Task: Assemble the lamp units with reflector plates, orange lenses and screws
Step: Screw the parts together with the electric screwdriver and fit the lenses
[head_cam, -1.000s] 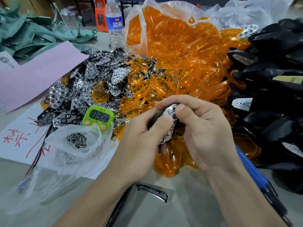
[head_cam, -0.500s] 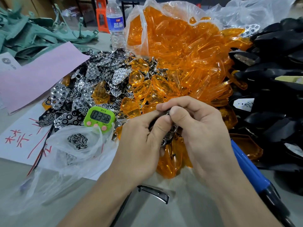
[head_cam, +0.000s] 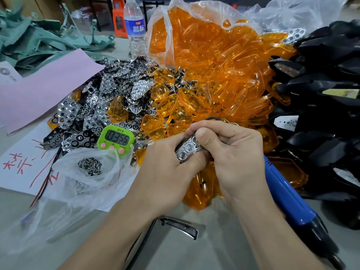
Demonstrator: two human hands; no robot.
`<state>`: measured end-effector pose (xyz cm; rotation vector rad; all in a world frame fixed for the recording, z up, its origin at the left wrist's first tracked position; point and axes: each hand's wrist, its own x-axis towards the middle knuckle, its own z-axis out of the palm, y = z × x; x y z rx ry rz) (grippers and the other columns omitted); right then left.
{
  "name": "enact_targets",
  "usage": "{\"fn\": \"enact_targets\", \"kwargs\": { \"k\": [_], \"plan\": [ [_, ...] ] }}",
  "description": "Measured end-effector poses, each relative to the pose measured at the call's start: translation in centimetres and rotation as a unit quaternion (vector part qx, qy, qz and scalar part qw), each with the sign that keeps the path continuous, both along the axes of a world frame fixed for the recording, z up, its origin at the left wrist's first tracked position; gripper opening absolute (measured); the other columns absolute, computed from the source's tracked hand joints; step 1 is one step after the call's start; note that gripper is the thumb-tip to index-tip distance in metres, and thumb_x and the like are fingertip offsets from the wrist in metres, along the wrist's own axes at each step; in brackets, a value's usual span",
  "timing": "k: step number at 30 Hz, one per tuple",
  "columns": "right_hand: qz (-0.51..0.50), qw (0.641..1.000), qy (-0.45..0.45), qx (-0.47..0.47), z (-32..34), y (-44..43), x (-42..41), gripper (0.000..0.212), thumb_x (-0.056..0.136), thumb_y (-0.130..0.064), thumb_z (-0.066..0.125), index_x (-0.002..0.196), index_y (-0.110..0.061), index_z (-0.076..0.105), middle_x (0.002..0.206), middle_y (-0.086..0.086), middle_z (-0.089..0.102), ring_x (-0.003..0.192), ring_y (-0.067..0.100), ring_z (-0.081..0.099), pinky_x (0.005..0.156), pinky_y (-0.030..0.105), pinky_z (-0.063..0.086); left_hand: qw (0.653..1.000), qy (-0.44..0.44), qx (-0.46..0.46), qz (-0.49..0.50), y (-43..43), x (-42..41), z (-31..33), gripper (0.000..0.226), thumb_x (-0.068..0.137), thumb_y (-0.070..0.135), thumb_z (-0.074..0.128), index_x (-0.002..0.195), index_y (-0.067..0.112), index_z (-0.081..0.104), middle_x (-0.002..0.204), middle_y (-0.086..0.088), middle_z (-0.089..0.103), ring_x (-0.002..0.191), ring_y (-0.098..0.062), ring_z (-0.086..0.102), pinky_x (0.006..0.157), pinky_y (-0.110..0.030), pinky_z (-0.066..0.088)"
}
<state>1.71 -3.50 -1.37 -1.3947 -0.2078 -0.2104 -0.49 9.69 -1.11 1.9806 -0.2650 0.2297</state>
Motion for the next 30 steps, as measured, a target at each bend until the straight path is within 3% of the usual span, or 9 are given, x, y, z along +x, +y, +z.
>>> {"fn": "enact_targets", "kwargs": {
  "k": [3,7,10,13,15,18,23,27,30],
  "plan": [
    [0.012,1.000,0.014,-0.020,0.5,-0.2,0.1,0.019,0.094,-0.001,0.067,0.088,-0.013,0.080,0.079,0.014,0.076,0.072,0.036,0.072,0.060,0.042,0.063,0.999,0.021,-0.045,-0.014,0.3,0.1,-0.1,0.033,0.092,0.033,0.068,0.065,0.019,0.059,0.048,-0.004,0.059,0.038,-0.017,0.052,0.039,-0.024,0.035],
    [0.175,0.979,0.104,0.016,1.2,-1.5,0.3,0.021,0.101,-0.005,0.054,0.107,-0.005,0.074,0.093,0.024,0.069,0.073,0.040,0.060,0.055,0.041,0.055,0.988,0.081,-0.126,-0.035,0.5,0.6,-0.5,0.030,0.092,0.037,0.070,0.070,0.018,0.066,0.056,-0.006,0.066,0.037,-0.019,0.054,0.038,-0.026,0.038],
    [0.182,0.976,0.113,0.031,1.2,-1.7,0.2,0.022,0.100,0.000,0.052,0.109,0.002,0.072,0.094,0.029,0.067,0.075,0.046,0.063,0.055,0.048,0.057,0.992,0.057,-0.099,-0.046,0.5,0.7,-0.7,0.034,0.095,0.044,0.069,0.073,0.019,0.067,0.053,-0.003,0.064,0.038,-0.015,0.054,0.039,-0.024,0.039],
    [0.181,0.977,0.096,0.054,1.1,-1.6,0.3,0.022,0.099,0.005,0.049,0.109,0.008,0.069,0.088,0.038,0.064,0.068,0.063,0.058,0.049,0.054,0.056,0.995,0.049,-0.068,-0.045,0.4,0.7,-0.7,0.029,0.094,0.047,0.067,0.073,0.028,0.065,0.048,-0.001,0.060,0.040,-0.011,0.054,0.042,-0.022,0.038],
    [0.164,0.981,0.088,0.054,1.1,-1.6,0.4,0.022,0.100,0.005,0.048,0.106,0.008,0.069,0.087,0.037,0.065,0.063,0.062,0.056,0.048,0.052,0.056,0.987,0.089,-0.108,-0.072,0.4,0.7,-0.6,0.026,0.091,0.048,0.063,0.080,0.025,0.066,0.053,0.000,0.061,0.043,-0.012,0.055,0.044,-0.022,0.039],
    [0.135,0.987,0.076,0.039,1.0,-1.6,0.3,0.021,0.100,0.006,0.049,0.104,0.007,0.070,0.093,0.033,0.069,0.075,0.062,0.060,0.049,0.048,0.057,0.983,0.110,-0.119,-0.080,0.5,0.7,-0.7,0.024,0.094,0.042,0.058,0.088,0.020,0.066,0.059,-0.001,0.060,0.047,-0.017,0.058,0.044,-0.026,0.040],
    [0.112,0.989,0.090,0.045,0.9,-1.4,0.1,0.021,0.098,0.010,0.050,0.102,0.006,0.071,0.095,0.027,0.072,0.084,0.056,0.066,0.050,0.040,0.057,0.991,0.073,-0.101,-0.049,0.0,0.4,-1.2,0.024,0.099,0.038,0.057,0.083,0.023,0.066,0.056,-0.002,0.059,0.044,-0.024,0.059,0.041,-0.030,0.037],
    [0.115,0.987,0.106,0.044,1.1,-1.2,0.1,0.022,0.098,0.010,0.050,0.099,0.004,0.071,0.091,0.028,0.071,0.078,0.058,0.064,0.044,0.045,0.057,0.990,0.074,-0.110,-0.040,0.2,0.6,-1.6,0.027,0.100,0.036,0.058,0.080,0.020,0.066,0.056,-0.004,0.059,0.041,-0.020,0.057,0.040,-0.027,0.037],
    [0.073,0.990,0.119,-0.021,0.7,-1.0,0.3,0.022,0.101,0.001,0.054,0.103,-0.009,0.074,0.096,0.018,0.074,0.085,0.046,0.069,0.062,0.050,0.061,0.986,0.110,-0.123,-0.029,-0.1,1.0,-1.4,0.031,0.097,0.043,0.057,0.085,0.017,0.067,0.063,-0.013,0.063,0.048,-0.020,0.057,0.047,-0.033,0.041]
  ]
}}
